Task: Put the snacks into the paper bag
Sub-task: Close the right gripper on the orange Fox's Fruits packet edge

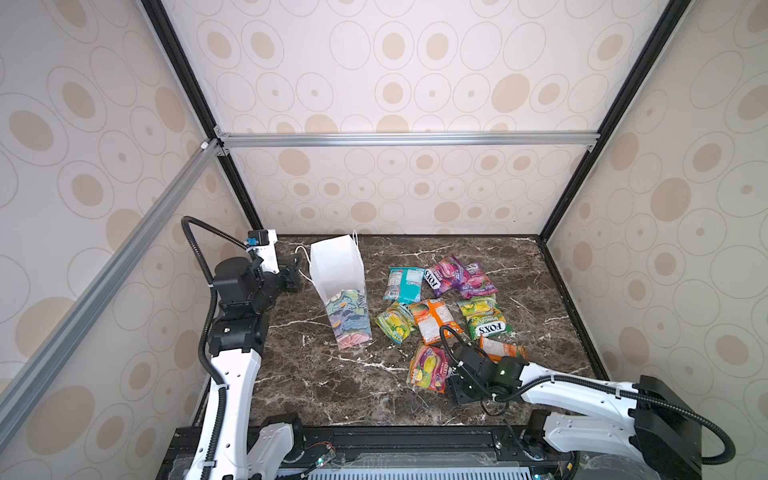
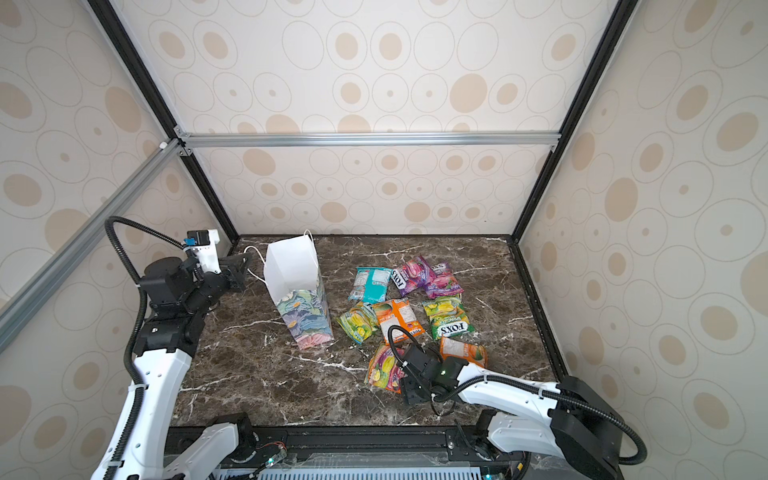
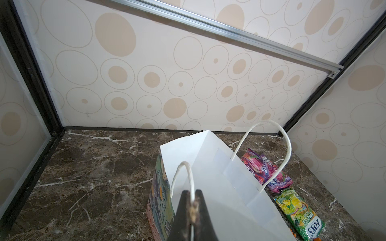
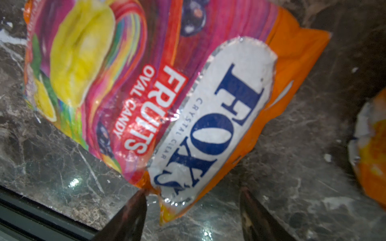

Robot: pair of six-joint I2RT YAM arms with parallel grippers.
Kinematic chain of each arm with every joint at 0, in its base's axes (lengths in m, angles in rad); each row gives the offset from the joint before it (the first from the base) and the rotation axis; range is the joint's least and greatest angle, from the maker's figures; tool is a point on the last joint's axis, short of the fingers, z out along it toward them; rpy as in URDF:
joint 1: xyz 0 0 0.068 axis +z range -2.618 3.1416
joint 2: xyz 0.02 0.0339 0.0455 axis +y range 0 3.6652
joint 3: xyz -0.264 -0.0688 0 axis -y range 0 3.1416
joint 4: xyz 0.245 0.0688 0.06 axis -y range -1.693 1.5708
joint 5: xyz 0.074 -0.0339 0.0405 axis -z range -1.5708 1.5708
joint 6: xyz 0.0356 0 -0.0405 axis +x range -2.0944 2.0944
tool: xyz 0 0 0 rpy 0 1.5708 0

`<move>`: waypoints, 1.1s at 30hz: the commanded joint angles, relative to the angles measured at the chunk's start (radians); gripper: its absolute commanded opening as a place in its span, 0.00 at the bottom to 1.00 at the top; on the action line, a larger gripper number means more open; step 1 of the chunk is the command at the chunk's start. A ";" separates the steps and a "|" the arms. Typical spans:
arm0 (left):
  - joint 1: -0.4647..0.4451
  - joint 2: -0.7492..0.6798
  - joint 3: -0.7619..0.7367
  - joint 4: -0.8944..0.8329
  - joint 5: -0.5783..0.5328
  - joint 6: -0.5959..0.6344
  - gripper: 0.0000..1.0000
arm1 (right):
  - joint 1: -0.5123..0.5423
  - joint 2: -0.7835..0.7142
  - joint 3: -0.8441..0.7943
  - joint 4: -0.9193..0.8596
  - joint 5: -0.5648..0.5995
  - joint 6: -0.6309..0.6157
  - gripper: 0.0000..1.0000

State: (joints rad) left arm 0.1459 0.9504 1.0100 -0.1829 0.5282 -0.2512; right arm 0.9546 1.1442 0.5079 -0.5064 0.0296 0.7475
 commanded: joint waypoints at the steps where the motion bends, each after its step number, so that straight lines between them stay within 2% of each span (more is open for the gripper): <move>1: 0.009 -0.018 -0.001 0.034 0.001 0.000 0.04 | 0.007 -0.010 -0.005 0.000 0.015 0.013 0.71; 33: 0.008 -0.019 -0.004 0.038 0.008 0.004 0.02 | 0.010 0.056 -0.021 0.026 0.034 0.049 0.54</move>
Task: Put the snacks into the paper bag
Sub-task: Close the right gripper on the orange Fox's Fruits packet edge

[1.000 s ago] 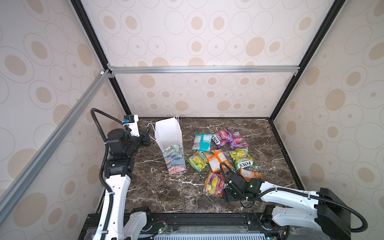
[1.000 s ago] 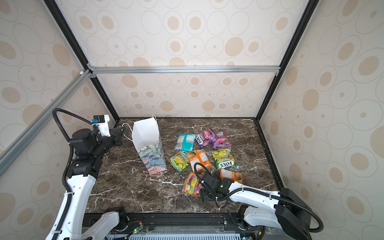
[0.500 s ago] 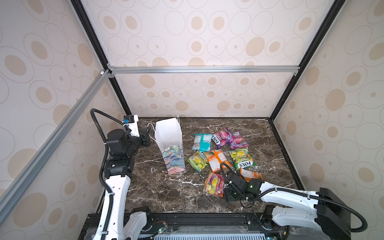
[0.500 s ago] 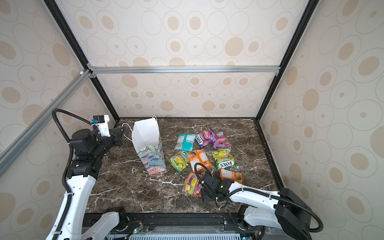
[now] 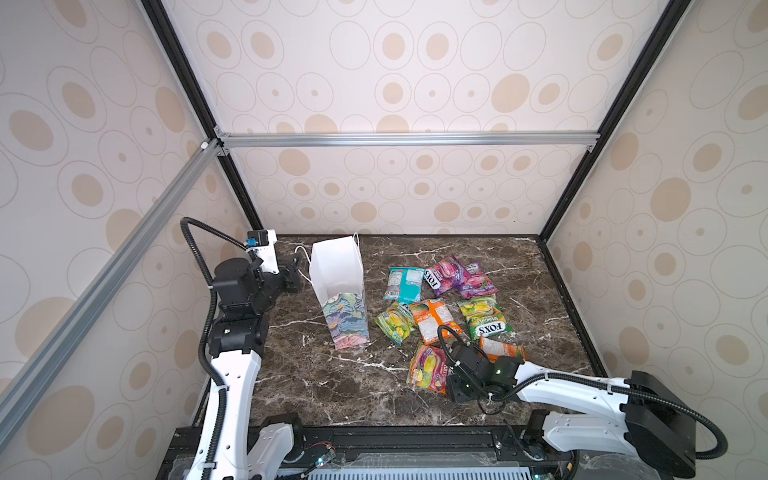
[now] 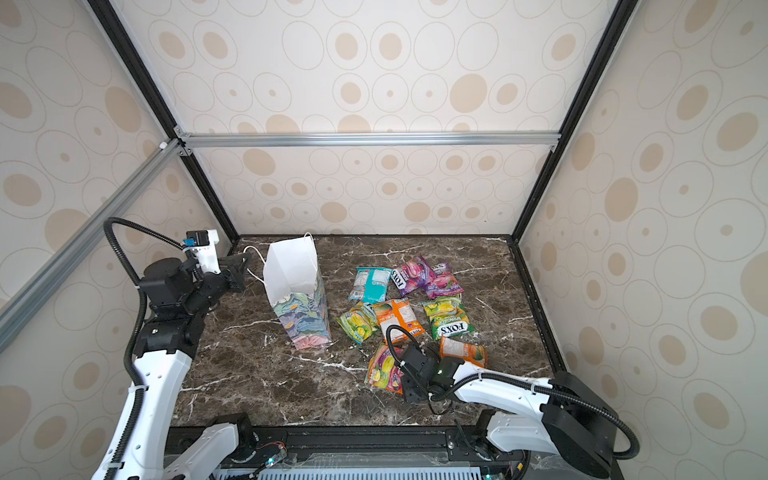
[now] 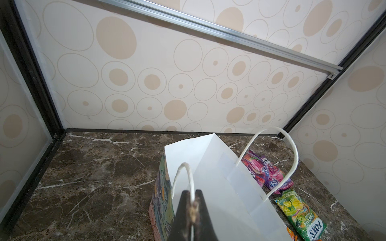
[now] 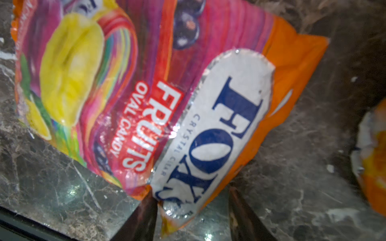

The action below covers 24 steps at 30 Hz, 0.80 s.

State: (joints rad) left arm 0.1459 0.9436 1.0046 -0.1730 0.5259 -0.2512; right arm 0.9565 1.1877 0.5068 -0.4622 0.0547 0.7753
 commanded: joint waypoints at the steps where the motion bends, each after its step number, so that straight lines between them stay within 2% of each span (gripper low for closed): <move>1: 0.008 -0.011 0.002 0.026 0.006 0.006 0.02 | 0.009 0.009 -0.021 -0.019 0.010 0.025 0.52; 9: 0.008 -0.005 0.002 0.027 0.019 0.001 0.01 | 0.011 -0.024 -0.051 -0.002 0.014 0.045 0.45; 24: 0.008 -0.013 -0.001 0.027 0.003 0.008 0.01 | 0.013 0.018 0.003 -0.046 0.017 0.025 0.15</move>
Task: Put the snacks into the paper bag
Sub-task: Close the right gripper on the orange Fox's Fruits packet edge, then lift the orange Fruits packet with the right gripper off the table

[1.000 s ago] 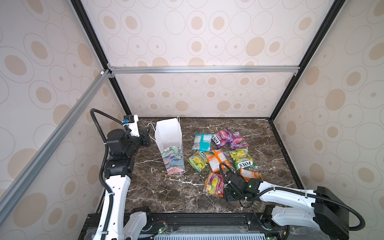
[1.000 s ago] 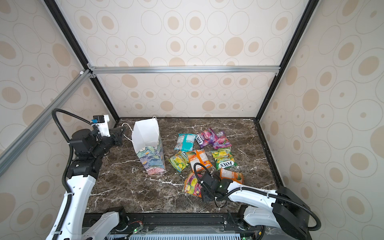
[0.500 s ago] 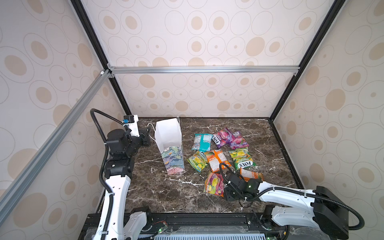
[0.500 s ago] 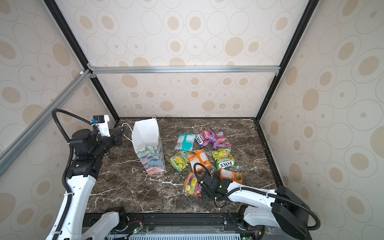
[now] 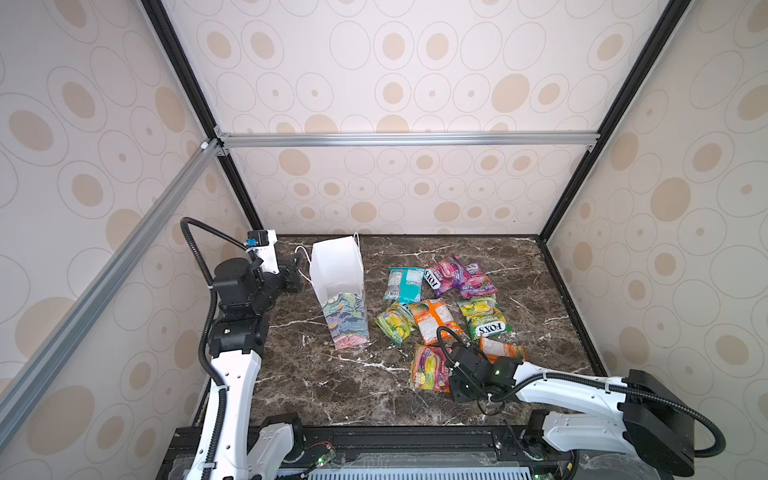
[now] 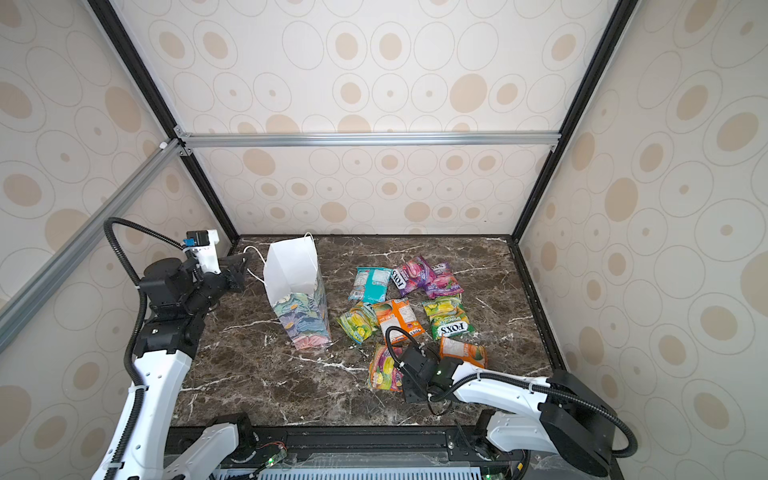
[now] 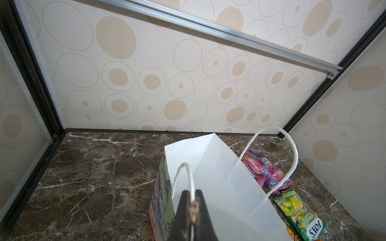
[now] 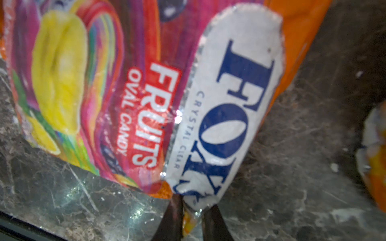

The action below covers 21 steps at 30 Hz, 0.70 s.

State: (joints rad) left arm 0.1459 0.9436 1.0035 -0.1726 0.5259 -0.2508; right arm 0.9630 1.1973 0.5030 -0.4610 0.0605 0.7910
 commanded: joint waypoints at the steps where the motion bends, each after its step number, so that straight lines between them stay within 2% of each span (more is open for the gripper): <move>1: 0.009 -0.009 0.001 0.025 0.011 0.006 0.01 | 0.006 0.004 0.004 -0.045 0.012 0.012 0.14; 5: 0.008 -0.005 0.001 0.029 0.028 0.000 0.01 | 0.006 -0.014 0.002 -0.052 0.020 0.018 0.06; 14: 0.009 -0.011 0.001 0.031 0.028 0.000 0.00 | 0.006 -0.092 0.008 -0.073 0.069 0.017 0.00; 21: 0.008 -0.017 -0.002 0.033 0.023 -0.001 0.00 | 0.006 -0.183 0.018 -0.093 0.112 -0.010 0.00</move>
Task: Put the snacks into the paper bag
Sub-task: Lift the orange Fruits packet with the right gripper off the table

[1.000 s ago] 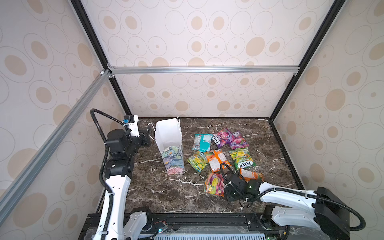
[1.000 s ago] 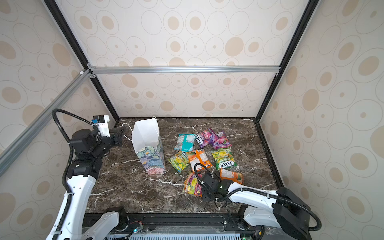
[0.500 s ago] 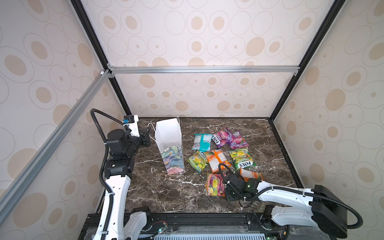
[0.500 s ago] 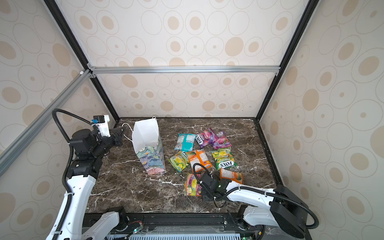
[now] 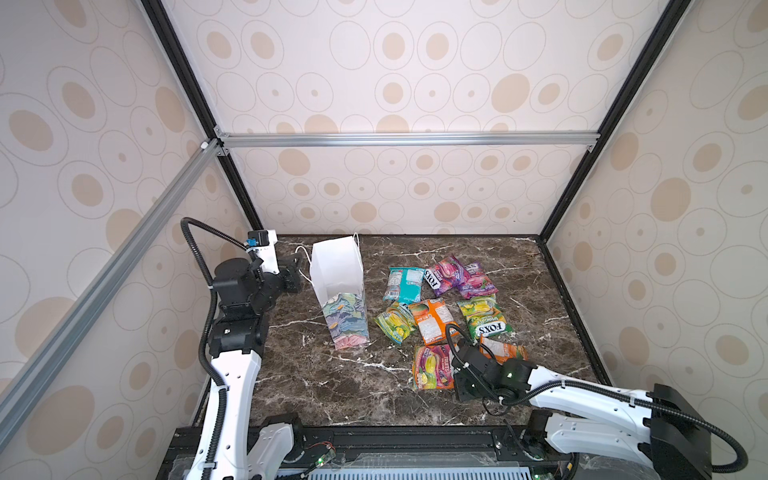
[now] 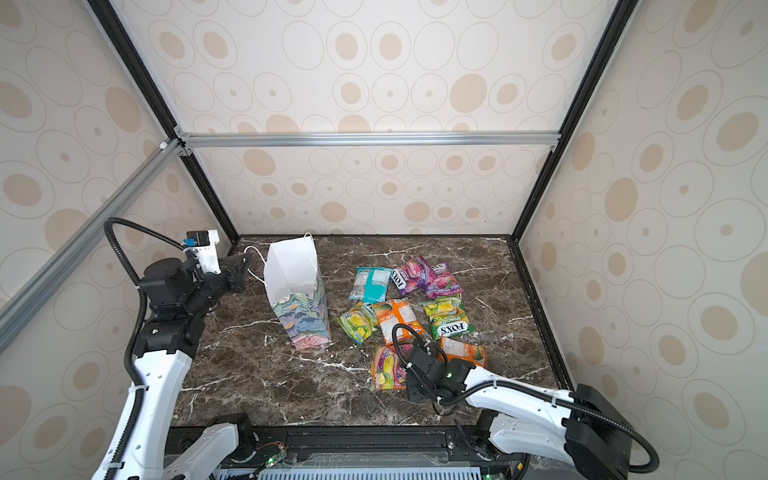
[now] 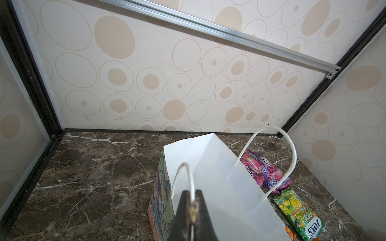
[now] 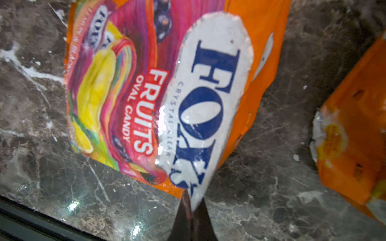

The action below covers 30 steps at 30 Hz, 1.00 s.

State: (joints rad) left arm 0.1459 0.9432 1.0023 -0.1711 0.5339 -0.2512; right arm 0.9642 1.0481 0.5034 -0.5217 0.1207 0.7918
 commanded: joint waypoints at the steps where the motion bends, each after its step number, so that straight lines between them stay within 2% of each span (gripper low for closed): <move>1: 0.008 -0.015 0.000 0.031 0.014 0.000 0.00 | 0.005 -0.043 0.020 -0.040 0.058 -0.014 0.00; 20: 0.008 -0.018 -0.002 0.039 0.032 0.000 0.00 | 0.011 -0.205 0.100 -0.094 0.116 -0.190 0.00; 30: 0.009 -0.021 -0.005 0.043 0.033 -0.002 0.00 | 0.010 -0.168 0.145 -0.094 0.123 -0.233 0.00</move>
State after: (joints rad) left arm 0.1463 0.9413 0.9970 -0.1619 0.5529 -0.2512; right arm 0.9688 0.8722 0.6094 -0.6170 0.2157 0.5808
